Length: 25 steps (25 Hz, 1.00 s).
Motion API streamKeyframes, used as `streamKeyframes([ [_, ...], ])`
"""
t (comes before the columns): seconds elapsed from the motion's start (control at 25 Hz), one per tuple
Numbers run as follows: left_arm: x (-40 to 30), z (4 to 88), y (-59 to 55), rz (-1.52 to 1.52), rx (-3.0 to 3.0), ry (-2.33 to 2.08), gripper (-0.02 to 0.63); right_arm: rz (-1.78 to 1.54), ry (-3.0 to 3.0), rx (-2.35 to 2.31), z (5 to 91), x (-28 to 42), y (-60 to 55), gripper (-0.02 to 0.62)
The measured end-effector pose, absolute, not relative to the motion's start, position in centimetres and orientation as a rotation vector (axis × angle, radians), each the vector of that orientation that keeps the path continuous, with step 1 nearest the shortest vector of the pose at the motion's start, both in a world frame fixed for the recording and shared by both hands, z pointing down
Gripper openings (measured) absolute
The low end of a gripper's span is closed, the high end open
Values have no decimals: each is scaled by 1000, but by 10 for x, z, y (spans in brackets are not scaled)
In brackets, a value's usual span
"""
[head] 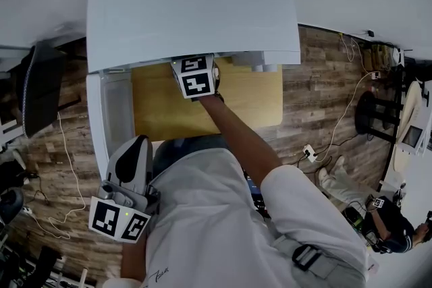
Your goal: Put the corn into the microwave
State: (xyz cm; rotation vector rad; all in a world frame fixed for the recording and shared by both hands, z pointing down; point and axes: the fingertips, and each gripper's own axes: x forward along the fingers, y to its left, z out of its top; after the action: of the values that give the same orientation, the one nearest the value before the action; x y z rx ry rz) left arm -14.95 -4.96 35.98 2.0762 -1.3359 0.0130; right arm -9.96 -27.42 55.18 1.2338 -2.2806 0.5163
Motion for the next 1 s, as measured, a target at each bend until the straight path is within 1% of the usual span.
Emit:
streamKeyframes([
  [1.0,-157,363,-43,26,2050,-1362,-11,317,-2192,1289,563,-101,-292,262],
])
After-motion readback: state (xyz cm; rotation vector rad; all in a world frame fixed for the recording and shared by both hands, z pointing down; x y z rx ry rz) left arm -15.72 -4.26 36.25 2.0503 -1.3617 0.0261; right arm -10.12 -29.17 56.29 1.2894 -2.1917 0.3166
